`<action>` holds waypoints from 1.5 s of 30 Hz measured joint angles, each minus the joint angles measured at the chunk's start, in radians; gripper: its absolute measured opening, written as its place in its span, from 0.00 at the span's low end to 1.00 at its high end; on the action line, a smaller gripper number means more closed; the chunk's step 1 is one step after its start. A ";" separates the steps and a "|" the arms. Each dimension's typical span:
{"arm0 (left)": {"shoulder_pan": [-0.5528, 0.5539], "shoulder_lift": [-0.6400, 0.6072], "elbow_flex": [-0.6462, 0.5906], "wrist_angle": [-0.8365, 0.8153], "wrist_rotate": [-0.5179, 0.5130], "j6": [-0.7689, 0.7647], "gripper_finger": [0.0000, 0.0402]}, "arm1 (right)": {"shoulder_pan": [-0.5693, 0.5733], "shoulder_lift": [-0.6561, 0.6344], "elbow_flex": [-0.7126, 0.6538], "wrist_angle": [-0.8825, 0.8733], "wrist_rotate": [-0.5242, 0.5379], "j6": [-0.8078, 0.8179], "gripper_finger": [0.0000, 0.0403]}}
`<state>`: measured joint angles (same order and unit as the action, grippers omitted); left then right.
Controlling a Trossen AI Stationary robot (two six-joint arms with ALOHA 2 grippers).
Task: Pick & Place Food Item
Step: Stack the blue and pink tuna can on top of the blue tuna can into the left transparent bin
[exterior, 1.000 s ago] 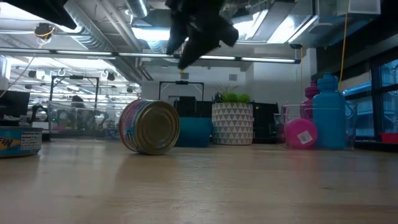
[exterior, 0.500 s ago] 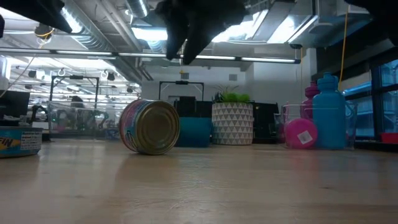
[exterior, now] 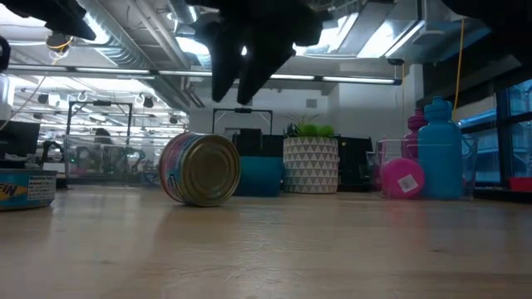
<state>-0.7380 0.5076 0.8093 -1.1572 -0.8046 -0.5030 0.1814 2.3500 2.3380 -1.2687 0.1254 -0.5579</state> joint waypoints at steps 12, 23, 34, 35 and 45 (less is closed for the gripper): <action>0.000 0.005 -0.002 0.000 -0.009 -0.004 0.45 | 0.002 0.034 0.000 0.082 -0.011 -0.033 0.72; 0.000 0.005 -0.002 -0.003 -0.013 -0.007 0.45 | 0.002 0.037 0.000 0.110 -0.015 -0.052 0.72; 0.000 0.005 -0.002 -0.004 -0.013 -0.009 0.45 | 0.003 0.087 -0.001 0.133 -0.017 -0.067 0.72; 0.000 0.005 -0.002 -0.004 -0.013 -0.009 0.45 | 0.003 0.086 0.000 0.134 -0.016 -0.063 0.72; 0.000 0.006 -0.002 -0.004 -0.013 -0.008 0.45 | -0.006 0.131 -0.001 0.161 -0.013 -0.061 0.72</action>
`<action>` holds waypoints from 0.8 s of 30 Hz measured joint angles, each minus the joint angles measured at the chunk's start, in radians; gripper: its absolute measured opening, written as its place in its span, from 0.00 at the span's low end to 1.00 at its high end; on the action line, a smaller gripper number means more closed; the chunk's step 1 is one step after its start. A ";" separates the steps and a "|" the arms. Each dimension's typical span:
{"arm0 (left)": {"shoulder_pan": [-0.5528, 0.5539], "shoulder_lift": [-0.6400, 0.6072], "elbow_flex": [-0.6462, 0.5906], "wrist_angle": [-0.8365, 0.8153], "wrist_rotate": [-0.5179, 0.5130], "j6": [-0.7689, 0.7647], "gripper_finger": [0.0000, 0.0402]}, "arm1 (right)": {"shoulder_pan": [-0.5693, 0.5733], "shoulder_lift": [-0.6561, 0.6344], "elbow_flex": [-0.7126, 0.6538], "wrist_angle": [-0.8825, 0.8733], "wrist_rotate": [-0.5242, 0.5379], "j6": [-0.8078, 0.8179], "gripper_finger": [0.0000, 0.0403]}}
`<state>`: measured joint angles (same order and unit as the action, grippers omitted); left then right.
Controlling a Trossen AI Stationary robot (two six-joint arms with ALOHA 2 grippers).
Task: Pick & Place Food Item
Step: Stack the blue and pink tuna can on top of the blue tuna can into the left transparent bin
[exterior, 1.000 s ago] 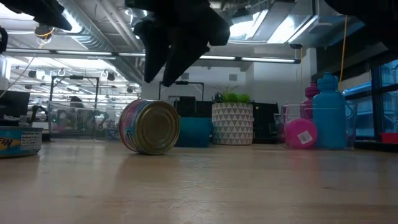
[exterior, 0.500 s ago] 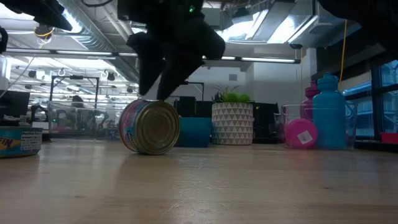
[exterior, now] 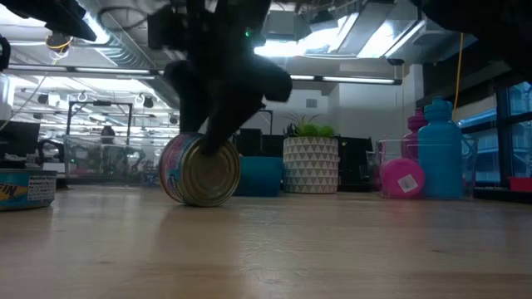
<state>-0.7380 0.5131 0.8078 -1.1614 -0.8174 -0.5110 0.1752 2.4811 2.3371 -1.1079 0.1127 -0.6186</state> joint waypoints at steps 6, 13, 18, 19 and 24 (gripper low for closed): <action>0.000 0.000 0.000 0.000 0.000 0.000 0.45 | -0.009 0.021 -0.001 -0.020 -0.013 0.005 0.72; 0.000 0.000 -0.001 -0.001 0.000 0.001 0.45 | -0.010 0.019 0.000 0.008 0.005 -0.021 0.58; 0.000 0.000 -0.001 0.000 0.000 0.001 0.45 | -0.010 0.019 0.000 0.008 0.006 -0.026 0.49; 0.000 0.000 -0.001 0.000 0.000 0.001 0.45 | -0.010 0.019 0.000 0.008 0.008 -0.025 0.49; 0.000 0.000 -0.001 0.000 0.001 0.001 0.45 | -0.010 0.012 0.001 0.000 0.111 -0.022 0.49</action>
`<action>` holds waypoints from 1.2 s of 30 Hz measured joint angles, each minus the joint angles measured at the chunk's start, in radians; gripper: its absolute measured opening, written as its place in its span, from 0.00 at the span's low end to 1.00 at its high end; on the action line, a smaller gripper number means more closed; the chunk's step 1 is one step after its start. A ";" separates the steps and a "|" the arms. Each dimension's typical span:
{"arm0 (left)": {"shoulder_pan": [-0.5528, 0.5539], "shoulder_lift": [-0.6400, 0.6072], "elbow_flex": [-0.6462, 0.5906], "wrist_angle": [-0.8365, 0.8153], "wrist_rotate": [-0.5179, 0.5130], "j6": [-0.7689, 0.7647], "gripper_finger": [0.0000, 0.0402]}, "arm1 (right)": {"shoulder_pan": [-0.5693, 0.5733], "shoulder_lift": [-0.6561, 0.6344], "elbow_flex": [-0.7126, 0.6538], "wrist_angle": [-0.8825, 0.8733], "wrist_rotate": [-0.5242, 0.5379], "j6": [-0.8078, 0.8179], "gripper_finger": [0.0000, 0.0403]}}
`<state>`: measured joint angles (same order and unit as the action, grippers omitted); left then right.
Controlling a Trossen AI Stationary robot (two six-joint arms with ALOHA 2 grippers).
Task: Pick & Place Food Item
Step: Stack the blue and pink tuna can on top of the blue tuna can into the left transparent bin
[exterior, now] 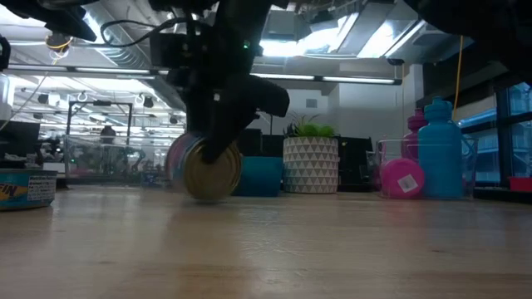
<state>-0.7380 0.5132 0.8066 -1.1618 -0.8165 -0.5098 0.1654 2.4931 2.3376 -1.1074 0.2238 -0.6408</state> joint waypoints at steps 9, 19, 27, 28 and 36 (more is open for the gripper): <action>0.000 0.000 0.000 0.000 0.003 0.000 0.45 | -0.047 -0.091 0.018 0.051 0.074 0.065 0.49; 0.000 0.000 0.000 0.000 0.000 0.000 0.45 | -0.193 -0.178 0.019 0.424 0.038 0.039 0.49; 0.000 -0.002 -0.001 -0.025 -0.075 -0.050 0.45 | -0.329 -0.183 0.019 0.565 -0.103 0.007 0.49; 0.000 -0.003 -0.001 -0.025 -0.096 -0.054 0.45 | -0.347 -0.183 0.019 0.578 -0.138 0.034 0.49; 0.000 -0.003 -0.002 -0.023 -0.366 -0.075 0.45 | -0.338 -0.196 0.019 0.644 -0.254 0.095 0.49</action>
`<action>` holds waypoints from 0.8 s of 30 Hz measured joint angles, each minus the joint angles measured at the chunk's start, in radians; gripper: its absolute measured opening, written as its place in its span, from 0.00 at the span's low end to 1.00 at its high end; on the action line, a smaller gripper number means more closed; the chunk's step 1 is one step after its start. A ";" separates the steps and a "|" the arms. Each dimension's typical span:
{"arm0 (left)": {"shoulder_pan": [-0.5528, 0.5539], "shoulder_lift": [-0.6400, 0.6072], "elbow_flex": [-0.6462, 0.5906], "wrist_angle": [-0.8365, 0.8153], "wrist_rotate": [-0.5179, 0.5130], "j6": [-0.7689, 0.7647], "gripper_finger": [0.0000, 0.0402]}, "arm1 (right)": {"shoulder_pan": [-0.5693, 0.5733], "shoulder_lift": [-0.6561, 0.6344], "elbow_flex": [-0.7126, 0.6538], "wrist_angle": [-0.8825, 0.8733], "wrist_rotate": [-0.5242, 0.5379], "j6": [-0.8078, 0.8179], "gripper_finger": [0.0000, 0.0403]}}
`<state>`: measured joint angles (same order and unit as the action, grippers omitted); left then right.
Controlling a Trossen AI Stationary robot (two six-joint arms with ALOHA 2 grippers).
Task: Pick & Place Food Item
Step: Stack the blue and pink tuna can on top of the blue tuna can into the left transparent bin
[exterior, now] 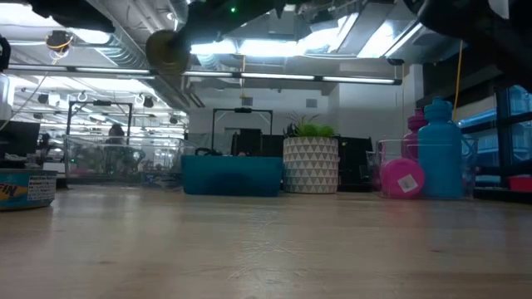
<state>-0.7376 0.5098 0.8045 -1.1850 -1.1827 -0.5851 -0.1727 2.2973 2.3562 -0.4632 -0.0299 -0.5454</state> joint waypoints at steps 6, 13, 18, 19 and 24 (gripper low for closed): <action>0.000 0.000 -0.026 0.092 0.044 0.121 0.53 | 0.030 -0.062 0.000 -0.121 0.024 0.042 0.49; 0.001 0.004 -0.031 0.117 0.054 0.154 0.68 | 0.073 -0.124 0.000 -0.214 0.010 0.116 0.49; 0.010 0.004 -0.054 0.144 -0.096 0.028 0.73 | 0.105 -0.125 0.000 -0.243 -0.007 0.145 0.49; 0.011 0.001 -0.068 0.150 -0.118 0.027 0.73 | 0.111 -0.125 0.000 -0.238 -0.018 0.145 0.49; 0.005 0.004 -0.134 0.377 -0.123 0.183 0.74 | 0.126 -0.125 0.000 -0.235 -0.012 0.157 0.49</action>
<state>-0.7326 0.5140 0.6706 -0.8079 -1.3058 -0.4023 -0.0465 2.1723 2.3558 -0.6979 -0.0423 -0.3880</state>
